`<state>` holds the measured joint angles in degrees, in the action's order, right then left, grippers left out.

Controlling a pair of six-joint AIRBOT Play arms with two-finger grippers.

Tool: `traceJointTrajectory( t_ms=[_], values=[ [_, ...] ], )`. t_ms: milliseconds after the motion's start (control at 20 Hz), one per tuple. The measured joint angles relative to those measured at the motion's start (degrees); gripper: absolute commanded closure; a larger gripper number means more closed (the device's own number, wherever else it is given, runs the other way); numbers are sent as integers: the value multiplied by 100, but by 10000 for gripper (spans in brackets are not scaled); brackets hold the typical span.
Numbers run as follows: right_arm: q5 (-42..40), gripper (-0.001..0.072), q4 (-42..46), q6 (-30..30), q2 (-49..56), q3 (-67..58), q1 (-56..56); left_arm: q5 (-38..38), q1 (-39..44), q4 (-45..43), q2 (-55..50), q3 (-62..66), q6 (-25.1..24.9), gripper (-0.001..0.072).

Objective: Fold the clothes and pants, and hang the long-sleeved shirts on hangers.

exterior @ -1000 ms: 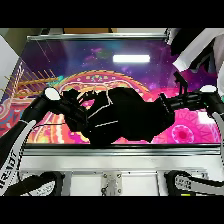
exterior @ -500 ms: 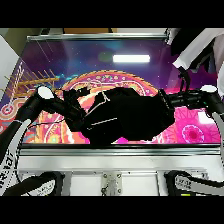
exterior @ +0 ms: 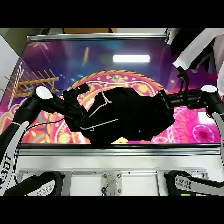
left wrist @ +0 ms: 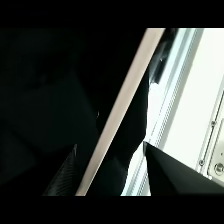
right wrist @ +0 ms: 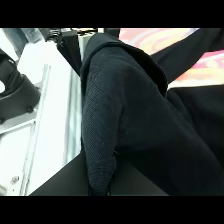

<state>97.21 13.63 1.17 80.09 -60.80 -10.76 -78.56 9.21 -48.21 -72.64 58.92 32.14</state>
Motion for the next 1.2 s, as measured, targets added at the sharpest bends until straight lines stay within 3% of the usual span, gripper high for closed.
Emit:
traceJointTrajectory(
  t_ms=[350, 650, 750, 1000, 1050, 1100, 1200],
  values=[
    [-61, 700, -87, 35, 4, 0, 11, 94, -560, -22, 138, -2, 527, 273],
    [-127, 700, -428, 59, -17, 0, 11, 531, -1366, -44, 940, -2, 1117, 274],
    [-245, 700, -619, 63, -107, 0, 11, 597, -1550, -234, 1231, -2, 1517, 274],
    [-835, 701, -824, 181, -605, 2, 4, 815, -1497, -1314, 1899, -302, 3047, 270],
    [-942, 701, -837, 225, -713, 2, 4, 901, -1421, -1388, 2015, -461, 3289, 231],
    [-1073, 701, -850, 304, -835, 2, 4, 1023, -1305, -1429, 2122, -654, 3517, 136],
    [-1340, 701, -894, 417, -1084, 2, 4, 1335, -981, -1443, 2264, -1034, 3952, 141]
  ],
)
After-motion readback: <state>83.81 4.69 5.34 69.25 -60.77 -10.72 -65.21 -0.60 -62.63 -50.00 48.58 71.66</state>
